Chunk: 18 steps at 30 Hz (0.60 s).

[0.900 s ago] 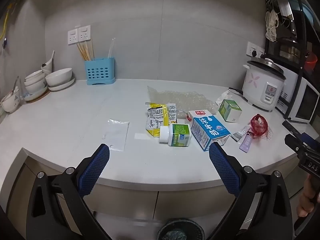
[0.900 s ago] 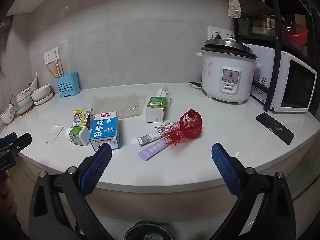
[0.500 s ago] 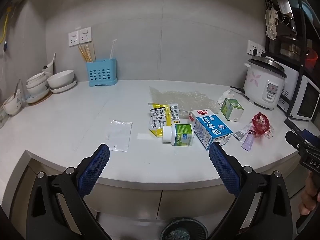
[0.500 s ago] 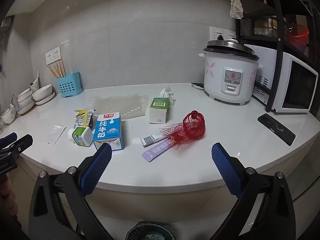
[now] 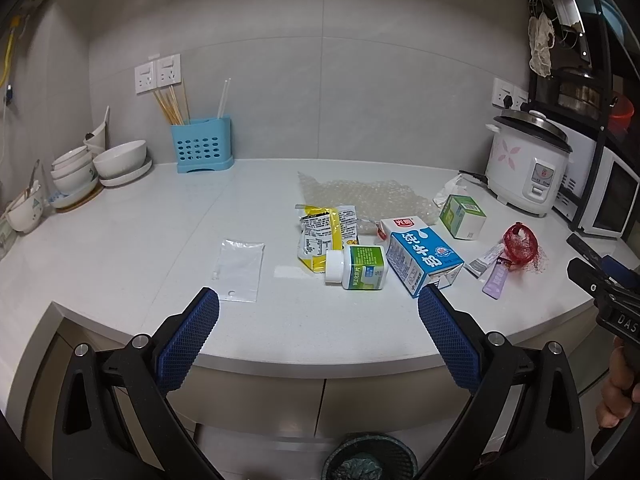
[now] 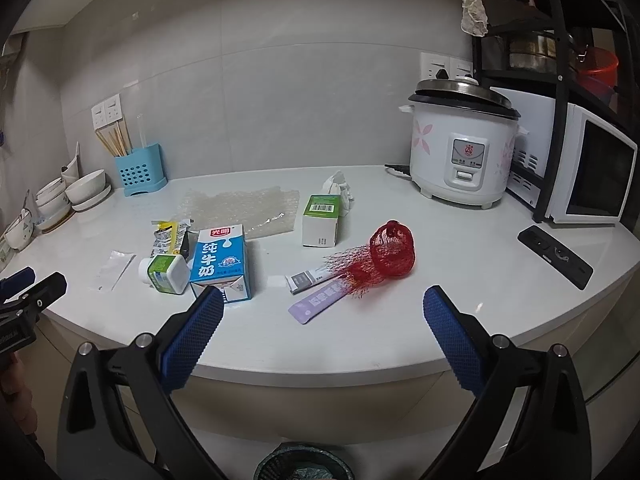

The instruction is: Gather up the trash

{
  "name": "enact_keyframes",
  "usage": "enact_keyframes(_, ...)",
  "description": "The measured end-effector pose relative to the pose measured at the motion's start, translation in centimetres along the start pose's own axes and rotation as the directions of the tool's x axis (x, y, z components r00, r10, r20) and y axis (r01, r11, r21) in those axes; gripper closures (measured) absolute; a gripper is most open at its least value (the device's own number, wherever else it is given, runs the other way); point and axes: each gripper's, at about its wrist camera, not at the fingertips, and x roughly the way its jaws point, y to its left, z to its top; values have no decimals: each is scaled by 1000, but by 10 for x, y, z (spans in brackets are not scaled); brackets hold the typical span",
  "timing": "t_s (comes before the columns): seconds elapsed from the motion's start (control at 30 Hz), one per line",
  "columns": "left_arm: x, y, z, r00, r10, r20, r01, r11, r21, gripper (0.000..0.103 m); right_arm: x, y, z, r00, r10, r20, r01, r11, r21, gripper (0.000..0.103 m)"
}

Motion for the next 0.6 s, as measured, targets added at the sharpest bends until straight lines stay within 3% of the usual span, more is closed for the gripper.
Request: enact_keyframes(0.6, -3, -3, 1, 1000, 2, -3, -2, 1000, -6, 6, -1, 1, -1, 1000, 21, 0, -21, 1000, -3, 7)
